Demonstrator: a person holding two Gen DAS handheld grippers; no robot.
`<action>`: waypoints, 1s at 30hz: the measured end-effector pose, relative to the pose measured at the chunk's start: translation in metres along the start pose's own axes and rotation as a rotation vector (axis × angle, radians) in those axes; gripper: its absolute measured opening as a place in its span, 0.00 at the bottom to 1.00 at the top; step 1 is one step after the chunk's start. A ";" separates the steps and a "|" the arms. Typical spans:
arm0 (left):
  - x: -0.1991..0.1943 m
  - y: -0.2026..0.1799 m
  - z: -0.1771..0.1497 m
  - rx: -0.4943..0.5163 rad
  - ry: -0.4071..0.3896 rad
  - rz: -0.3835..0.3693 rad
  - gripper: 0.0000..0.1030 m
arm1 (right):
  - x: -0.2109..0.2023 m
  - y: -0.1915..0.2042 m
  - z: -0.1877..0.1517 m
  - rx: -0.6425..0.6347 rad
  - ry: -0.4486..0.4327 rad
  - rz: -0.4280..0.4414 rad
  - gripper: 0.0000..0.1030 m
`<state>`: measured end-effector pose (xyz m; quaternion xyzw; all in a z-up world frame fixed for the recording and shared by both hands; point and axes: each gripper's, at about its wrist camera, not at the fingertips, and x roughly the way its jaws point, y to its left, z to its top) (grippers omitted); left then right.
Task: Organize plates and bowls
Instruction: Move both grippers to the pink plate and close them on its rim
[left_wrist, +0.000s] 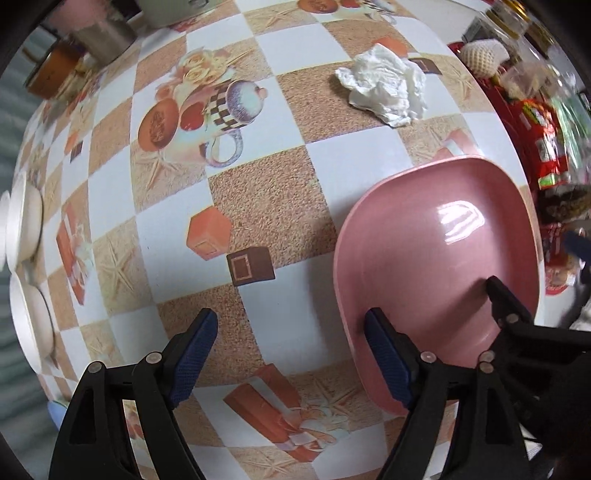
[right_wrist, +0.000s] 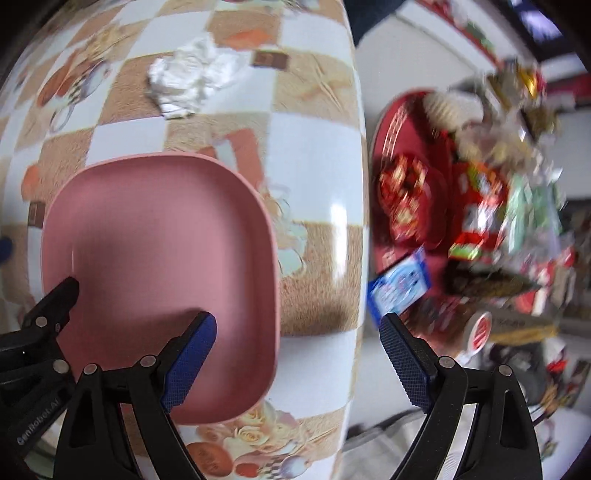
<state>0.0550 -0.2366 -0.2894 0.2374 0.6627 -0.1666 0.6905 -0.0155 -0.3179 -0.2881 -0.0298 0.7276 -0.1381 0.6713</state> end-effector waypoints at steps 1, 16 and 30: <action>0.001 0.000 0.000 0.004 0.001 0.004 0.82 | -0.001 0.004 -0.001 -0.009 -0.003 -0.009 0.88; 0.017 0.096 -0.061 -0.062 0.044 -0.007 0.82 | -0.033 0.121 -0.032 -0.091 0.038 0.157 0.88; 0.019 0.183 -0.111 -0.252 0.013 -0.054 0.83 | -0.062 0.160 -0.055 -0.071 0.015 0.298 0.89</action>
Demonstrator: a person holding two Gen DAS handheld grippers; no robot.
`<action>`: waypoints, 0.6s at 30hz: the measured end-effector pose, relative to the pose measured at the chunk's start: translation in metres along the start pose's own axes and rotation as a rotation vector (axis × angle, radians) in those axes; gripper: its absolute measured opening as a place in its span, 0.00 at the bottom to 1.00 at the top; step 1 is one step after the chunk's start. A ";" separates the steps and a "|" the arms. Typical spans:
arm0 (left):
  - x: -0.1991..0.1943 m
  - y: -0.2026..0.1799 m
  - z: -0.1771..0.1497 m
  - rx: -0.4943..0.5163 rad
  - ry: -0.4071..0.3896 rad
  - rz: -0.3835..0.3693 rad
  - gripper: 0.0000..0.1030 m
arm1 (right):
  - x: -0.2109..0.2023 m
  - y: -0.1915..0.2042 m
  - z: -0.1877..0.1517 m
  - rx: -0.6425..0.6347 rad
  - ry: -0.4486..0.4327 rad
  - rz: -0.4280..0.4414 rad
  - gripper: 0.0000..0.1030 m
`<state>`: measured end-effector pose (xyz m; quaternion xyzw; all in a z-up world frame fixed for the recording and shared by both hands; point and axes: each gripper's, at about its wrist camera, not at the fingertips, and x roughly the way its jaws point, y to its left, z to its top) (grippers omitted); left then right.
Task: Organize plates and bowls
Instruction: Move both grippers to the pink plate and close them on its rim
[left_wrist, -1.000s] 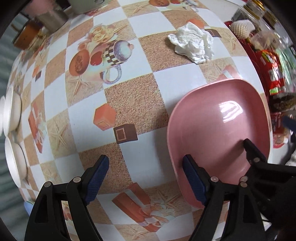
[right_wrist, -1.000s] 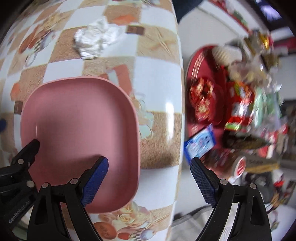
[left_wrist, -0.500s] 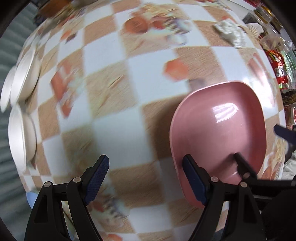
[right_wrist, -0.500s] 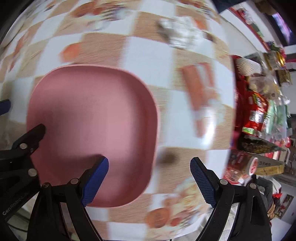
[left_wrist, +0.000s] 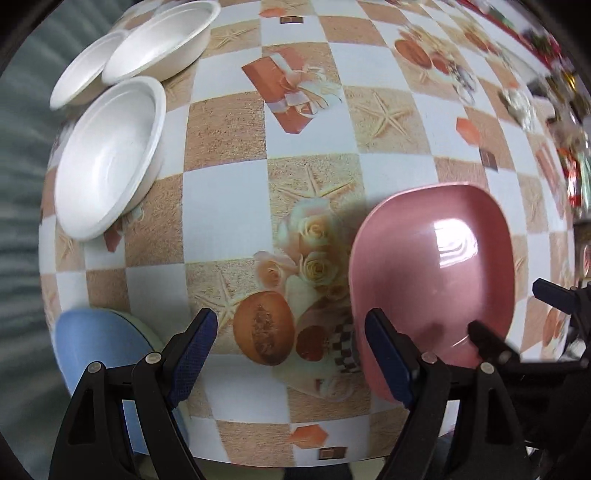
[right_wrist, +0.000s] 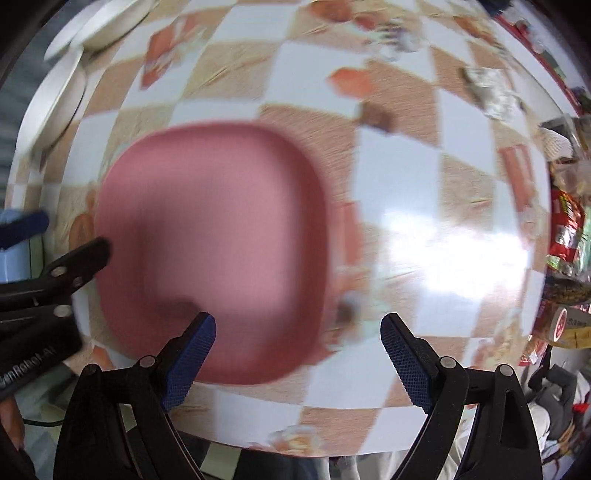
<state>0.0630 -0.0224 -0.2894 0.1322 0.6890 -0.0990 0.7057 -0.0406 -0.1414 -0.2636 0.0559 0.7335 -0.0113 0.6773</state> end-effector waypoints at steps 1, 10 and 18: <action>0.001 0.001 -0.001 -0.005 0.002 -0.010 0.83 | 0.001 -0.009 0.004 0.018 0.011 0.009 0.89; 0.029 -0.022 -0.001 -0.040 0.033 -0.025 0.83 | 0.020 -0.021 0.026 0.039 0.065 0.057 0.90; 0.050 0.013 -0.002 -0.057 -0.011 -0.025 1.00 | 0.023 -0.021 0.016 0.029 0.022 0.059 1.00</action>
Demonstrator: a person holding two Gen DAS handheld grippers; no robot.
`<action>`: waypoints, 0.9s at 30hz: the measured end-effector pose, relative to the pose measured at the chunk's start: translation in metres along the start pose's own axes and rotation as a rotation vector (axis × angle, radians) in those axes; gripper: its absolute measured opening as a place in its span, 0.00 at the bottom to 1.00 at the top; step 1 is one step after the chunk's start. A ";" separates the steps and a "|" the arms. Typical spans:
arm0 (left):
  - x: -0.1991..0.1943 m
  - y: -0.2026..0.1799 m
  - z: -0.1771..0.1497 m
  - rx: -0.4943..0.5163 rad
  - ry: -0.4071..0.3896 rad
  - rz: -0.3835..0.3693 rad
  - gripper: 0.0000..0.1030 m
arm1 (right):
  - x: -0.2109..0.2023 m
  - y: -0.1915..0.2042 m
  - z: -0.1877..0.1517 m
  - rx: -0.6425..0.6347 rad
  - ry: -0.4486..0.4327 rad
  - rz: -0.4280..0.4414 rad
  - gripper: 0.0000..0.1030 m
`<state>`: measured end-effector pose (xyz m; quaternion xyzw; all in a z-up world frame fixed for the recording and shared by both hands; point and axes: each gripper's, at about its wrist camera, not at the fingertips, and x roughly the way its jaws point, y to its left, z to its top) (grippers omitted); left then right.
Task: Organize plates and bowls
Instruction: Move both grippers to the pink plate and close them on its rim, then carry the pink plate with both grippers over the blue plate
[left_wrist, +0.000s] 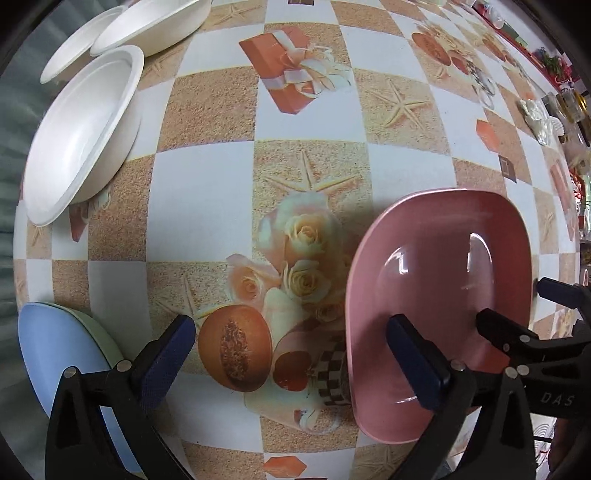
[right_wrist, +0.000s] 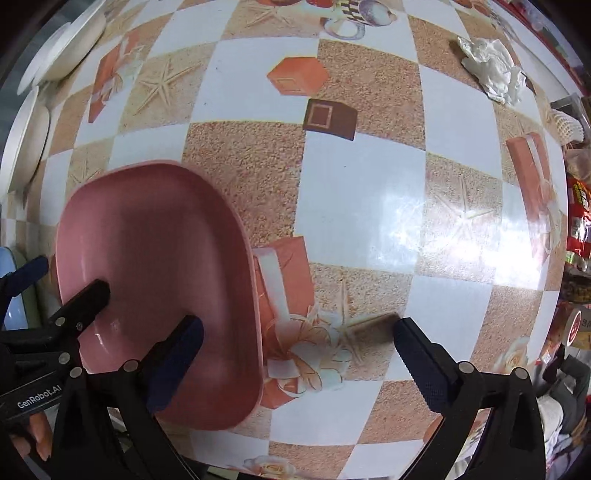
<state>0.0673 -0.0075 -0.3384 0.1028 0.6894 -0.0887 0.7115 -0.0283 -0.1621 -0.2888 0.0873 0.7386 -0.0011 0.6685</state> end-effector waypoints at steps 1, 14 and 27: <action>-0.002 -0.002 -0.003 -0.002 -0.002 0.000 1.00 | -0.001 0.001 -0.005 0.002 -0.008 0.000 1.00; -0.039 0.008 -0.027 -0.055 0.007 -0.001 1.00 | -0.001 -0.004 0.004 0.027 0.009 0.004 1.00; -0.053 -0.031 -0.037 0.157 0.079 -0.037 0.47 | -0.012 0.010 0.017 0.013 0.051 0.061 0.21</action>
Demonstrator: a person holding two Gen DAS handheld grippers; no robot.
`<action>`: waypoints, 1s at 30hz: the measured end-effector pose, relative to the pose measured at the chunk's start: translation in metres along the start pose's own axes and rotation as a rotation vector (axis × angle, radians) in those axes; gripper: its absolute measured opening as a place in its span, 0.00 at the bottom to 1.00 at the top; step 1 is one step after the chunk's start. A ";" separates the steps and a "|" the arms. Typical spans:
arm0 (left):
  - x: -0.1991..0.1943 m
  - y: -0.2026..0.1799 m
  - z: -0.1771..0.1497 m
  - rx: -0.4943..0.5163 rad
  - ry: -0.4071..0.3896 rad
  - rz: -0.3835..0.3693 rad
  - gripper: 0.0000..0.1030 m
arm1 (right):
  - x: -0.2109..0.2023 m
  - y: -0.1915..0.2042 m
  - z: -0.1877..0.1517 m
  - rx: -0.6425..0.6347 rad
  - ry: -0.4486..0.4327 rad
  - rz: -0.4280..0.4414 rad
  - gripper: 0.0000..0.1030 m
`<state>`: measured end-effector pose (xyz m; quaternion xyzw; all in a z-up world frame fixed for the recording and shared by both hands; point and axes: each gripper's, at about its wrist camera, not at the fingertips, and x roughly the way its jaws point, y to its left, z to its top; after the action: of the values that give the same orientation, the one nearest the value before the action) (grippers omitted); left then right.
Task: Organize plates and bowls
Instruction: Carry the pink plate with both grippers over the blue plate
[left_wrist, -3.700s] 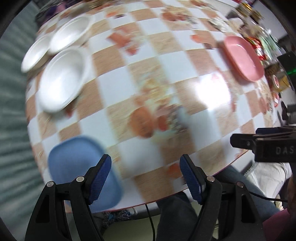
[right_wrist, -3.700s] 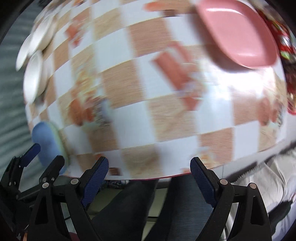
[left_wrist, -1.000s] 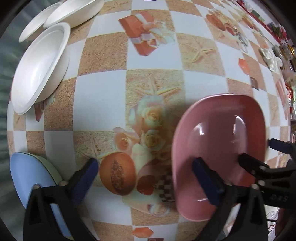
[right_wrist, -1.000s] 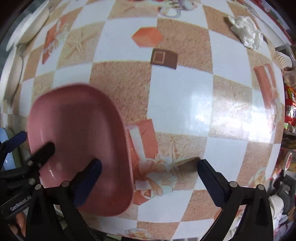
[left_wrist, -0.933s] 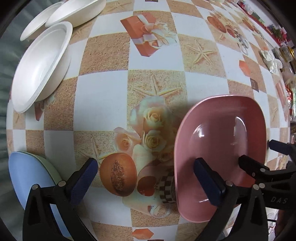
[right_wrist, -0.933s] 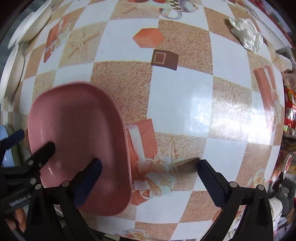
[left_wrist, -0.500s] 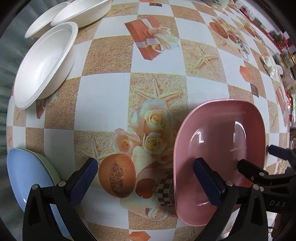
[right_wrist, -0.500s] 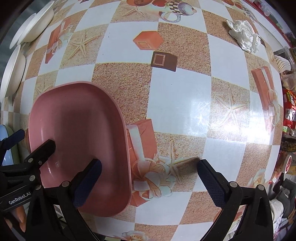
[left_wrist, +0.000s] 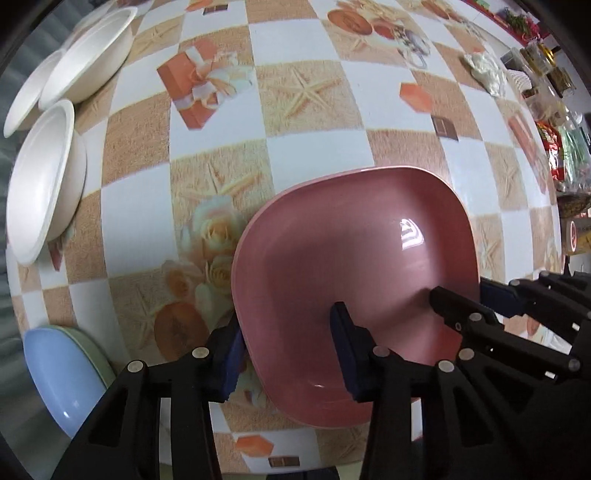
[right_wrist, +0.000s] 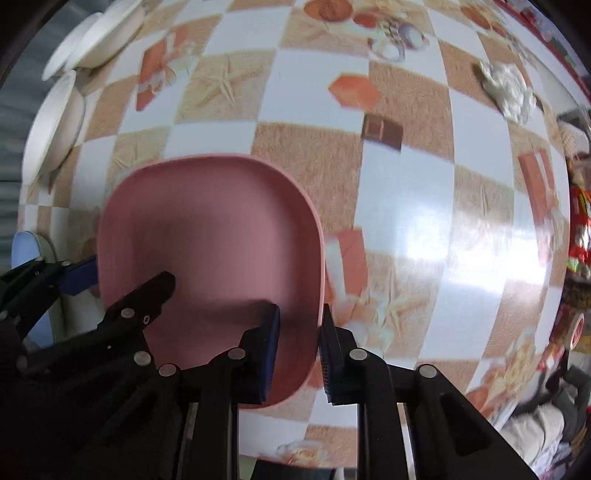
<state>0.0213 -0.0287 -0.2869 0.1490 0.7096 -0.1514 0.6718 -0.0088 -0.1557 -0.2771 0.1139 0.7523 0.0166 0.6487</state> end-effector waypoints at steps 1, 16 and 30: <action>0.000 0.001 -0.003 0.008 0.015 0.001 0.46 | 0.002 -0.002 -0.002 0.024 0.025 0.023 0.21; -0.048 0.031 -0.073 0.108 -0.014 0.090 0.47 | -0.014 0.038 -0.039 0.016 0.162 0.145 0.21; -0.082 0.099 -0.113 0.039 -0.083 0.081 0.47 | -0.027 0.109 -0.034 -0.113 0.110 0.083 0.21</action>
<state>-0.0357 0.1076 -0.2012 0.1841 0.6716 -0.1439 0.7031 -0.0225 -0.0509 -0.2262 0.1073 0.7794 0.0922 0.6103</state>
